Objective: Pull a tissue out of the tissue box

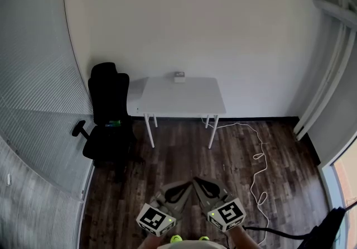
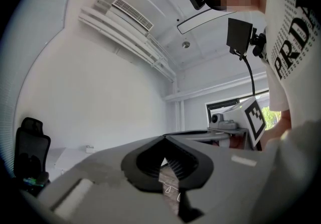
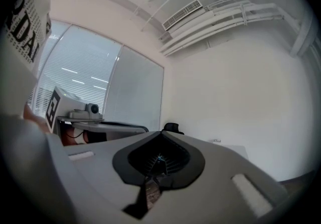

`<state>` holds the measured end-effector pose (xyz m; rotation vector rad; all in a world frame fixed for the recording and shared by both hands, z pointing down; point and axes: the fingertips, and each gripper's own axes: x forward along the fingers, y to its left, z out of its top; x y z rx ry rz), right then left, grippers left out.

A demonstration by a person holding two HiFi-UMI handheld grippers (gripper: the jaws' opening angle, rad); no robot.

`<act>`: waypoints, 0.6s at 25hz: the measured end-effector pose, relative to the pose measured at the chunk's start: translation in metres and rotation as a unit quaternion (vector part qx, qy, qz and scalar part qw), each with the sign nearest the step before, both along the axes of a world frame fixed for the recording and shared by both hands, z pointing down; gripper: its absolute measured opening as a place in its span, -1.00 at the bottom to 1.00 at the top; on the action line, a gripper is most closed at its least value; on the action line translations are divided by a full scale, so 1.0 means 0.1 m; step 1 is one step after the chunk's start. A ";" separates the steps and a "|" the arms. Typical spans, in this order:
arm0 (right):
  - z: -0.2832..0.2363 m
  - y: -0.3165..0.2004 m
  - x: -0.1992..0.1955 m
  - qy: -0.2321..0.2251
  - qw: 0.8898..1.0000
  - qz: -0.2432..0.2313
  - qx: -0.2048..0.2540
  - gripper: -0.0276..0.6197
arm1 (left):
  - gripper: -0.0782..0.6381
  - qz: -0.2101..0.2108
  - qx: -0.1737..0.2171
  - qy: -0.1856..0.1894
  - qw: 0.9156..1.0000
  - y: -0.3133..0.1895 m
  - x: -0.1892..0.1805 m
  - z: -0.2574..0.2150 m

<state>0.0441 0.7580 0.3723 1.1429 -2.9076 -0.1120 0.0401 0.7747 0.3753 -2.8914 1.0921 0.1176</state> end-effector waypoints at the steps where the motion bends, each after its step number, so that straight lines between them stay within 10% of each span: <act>1: 0.01 0.01 -0.02 0.001 1.000 0.001 -0.001 -0.89 | -0.79 0.000 0.000 0.000 1.000 0.01 -0.02 0.01; 15: 0.03 0.09 -0.26 -0.001 1.000 0.014 -0.002 -0.89 | -0.79 0.010 -0.001 0.000 1.000 0.09 -0.26 0.04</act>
